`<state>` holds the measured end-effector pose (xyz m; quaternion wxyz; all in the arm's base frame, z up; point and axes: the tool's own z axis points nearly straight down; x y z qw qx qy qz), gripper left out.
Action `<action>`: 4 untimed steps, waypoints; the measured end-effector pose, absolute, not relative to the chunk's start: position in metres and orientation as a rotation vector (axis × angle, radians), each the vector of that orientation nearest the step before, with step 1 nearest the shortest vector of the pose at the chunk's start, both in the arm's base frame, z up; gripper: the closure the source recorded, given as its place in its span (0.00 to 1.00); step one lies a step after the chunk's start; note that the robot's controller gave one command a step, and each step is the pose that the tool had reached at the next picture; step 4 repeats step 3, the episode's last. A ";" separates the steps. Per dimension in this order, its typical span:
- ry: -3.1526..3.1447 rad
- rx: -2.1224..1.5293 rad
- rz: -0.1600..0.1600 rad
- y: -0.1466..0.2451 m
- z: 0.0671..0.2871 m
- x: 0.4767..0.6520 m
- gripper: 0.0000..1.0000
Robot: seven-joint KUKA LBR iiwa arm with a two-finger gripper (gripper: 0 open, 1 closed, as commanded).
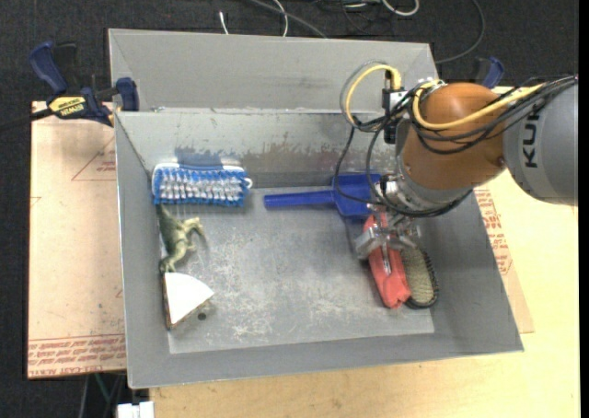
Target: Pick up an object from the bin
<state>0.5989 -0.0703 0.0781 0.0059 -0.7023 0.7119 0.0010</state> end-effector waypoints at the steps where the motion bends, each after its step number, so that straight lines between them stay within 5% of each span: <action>1: 2.233 -2.201 0.021 -0.068 0.100 0.595 1.00; 3: 2.234 -2.190 0.010 -0.068 0.157 0.598 1.00; 4: 2.234 -2.190 0.010 -0.068 0.157 0.598 1.00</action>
Offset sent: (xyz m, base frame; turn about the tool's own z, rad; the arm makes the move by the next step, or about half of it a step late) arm -0.0028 0.0014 0.0445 0.0010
